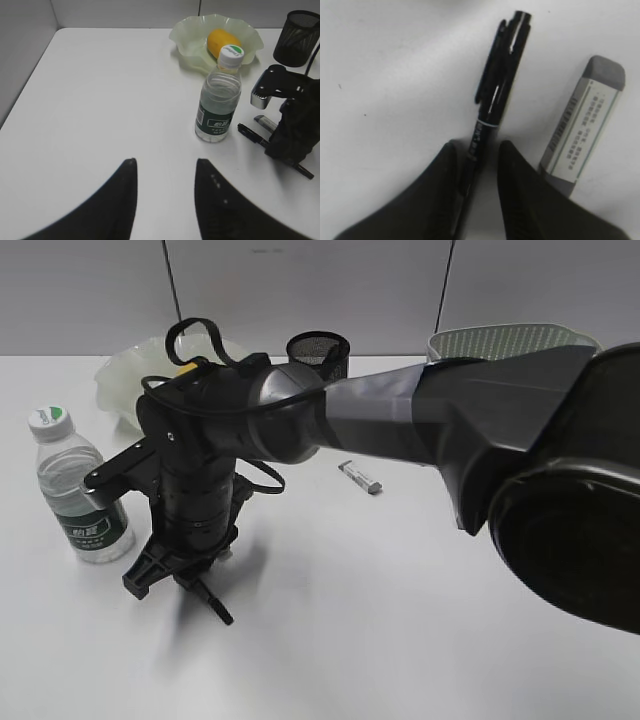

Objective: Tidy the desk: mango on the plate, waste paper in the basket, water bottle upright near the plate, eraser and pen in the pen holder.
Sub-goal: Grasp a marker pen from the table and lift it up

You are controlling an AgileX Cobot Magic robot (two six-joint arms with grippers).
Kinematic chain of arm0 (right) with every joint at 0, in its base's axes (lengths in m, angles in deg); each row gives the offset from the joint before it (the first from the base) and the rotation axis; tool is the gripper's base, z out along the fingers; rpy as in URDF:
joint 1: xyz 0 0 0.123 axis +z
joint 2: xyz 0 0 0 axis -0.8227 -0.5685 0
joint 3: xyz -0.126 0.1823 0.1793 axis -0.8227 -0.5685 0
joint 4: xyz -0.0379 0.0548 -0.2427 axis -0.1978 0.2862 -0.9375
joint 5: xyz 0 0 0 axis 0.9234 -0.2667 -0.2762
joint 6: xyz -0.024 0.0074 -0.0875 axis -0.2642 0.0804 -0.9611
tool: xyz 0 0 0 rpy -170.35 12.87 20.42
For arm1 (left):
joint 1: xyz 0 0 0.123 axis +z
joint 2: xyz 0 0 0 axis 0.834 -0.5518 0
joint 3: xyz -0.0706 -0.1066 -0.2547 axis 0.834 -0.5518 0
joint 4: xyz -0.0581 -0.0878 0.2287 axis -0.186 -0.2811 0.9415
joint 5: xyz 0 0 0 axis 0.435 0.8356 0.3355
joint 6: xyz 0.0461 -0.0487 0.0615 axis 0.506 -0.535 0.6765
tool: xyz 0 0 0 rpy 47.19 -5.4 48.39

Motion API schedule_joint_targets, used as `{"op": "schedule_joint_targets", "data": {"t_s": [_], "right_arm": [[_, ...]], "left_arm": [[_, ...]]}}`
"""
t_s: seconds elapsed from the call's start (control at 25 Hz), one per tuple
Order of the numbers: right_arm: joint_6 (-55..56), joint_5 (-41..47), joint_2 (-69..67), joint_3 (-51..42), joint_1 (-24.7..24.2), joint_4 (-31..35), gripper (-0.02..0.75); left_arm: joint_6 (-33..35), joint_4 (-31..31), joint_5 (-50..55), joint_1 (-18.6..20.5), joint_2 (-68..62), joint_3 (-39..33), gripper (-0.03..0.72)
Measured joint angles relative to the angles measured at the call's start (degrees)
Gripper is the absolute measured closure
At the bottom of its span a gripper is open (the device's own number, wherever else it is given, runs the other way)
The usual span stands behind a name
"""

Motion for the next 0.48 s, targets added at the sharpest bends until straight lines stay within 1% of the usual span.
{"op": "schedule_joint_targets", "data": {"t_s": [0.04,0.08,0.16,0.2,0.36,0.48], "right_arm": [[0.05,0.12,-0.13,0.21,0.00,-0.05,0.512],[0.07,0.19,-0.18,0.27,0.00,-0.24,0.538],[0.33,0.45,-0.18,0.44,0.00,-0.48,0.642],[0.47,0.63,-0.18,0.59,0.00,-0.53,0.652],[1.81,3.78,2.13,0.73,0.00,-2.15,0.650],[4.13,5.07,8.21,0.22,-0.08,-5.81,0.650]], "left_arm": [[0.00,0.00,0.00,0.00,0.00,0.00,0.400],[0.00,0.00,0.00,0.00,0.00,0.00,0.400],[0.00,0.00,0.00,0.00,0.00,0.00,0.400],[0.00,0.00,0.00,0.00,0.00,0.00,0.400],[0.00,0.00,0.00,0.00,0.00,0.00,0.407],[0.00,0.00,0.00,0.00,0.00,0.00,0.437]]}}
